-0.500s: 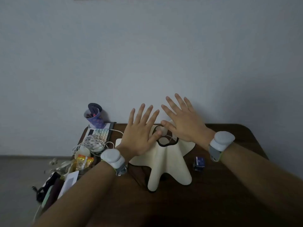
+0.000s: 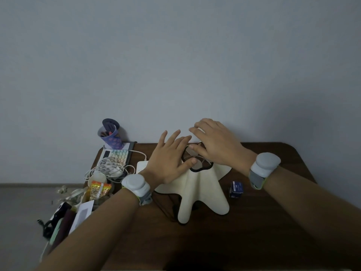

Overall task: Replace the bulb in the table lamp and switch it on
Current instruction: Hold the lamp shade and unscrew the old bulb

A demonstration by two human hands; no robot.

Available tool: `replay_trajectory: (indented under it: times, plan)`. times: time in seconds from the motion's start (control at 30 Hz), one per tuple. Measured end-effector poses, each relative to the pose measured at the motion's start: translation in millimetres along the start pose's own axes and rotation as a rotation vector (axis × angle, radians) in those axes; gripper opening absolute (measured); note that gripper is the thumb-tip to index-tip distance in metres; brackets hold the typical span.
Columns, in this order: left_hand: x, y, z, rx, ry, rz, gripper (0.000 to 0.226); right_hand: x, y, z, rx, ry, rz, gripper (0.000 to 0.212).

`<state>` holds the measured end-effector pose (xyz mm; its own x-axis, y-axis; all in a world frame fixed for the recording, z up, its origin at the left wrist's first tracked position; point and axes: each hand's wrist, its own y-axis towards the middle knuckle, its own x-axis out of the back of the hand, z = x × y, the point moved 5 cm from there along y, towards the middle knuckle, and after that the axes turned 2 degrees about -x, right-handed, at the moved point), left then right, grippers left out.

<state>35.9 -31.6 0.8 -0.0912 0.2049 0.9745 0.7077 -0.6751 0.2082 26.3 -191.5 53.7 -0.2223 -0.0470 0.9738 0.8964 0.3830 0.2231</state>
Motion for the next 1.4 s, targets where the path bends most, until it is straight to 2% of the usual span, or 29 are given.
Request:
replay_trajectory:
  times: [0.07,0.17,0.3,0.43,0.63,0.77,0.87,0.97,1.1,1.4]
  plan:
    - [-2.8,-0.9,0.5,-0.006,-0.038,0.006,0.086,2.4,1.2,2.6,0.038,-0.001,-0.02,0.049]
    - [-7.0,-3.4,0.7,-0.031,-0.113,0.019,0.089,2.4,3.5,4.4,0.074,0.037,0.035,0.034]
    - [-12.1,-5.5,1.6,-0.056,-0.153,0.045,0.103,0.4,2.4,6.2,0.089,0.09,0.104,0.021]
    - [-15.6,-6.7,1.9,-0.044,-0.207,0.062,0.107,5.3,4.1,5.1,0.068,0.11,0.119,0.017]
    - [-17.1,-6.5,3.6,-0.001,-0.296,0.062,0.1,3.2,8.8,15.8,0.098,-0.064,0.353,0.027]
    - [-16.9,-5.9,6.0,0.0,-0.369,0.053,0.096,2.3,15.2,26.0,0.154,-0.18,0.426,0.022]
    - [-15.5,-4.5,6.9,-0.022,-0.376,0.052,0.095,1.0,18.5,32.1,0.201,-0.232,0.445,0.019]
    - [-16.3,-3.0,9.0,-0.035,-0.371,0.053,0.099,-3.1,20.8,36.2,0.229,-0.264,0.45,0.028]
    - [-19.3,-2.4,12.3,-0.034,-0.381,0.053,0.1,-12.6,23.2,37.3,0.233,-0.28,0.453,0.017]
    - [-22.8,-0.5,10.1,-0.044,-0.395,0.04,0.101,-20.0,25.6,40.0,0.24,-0.346,0.443,0.01]
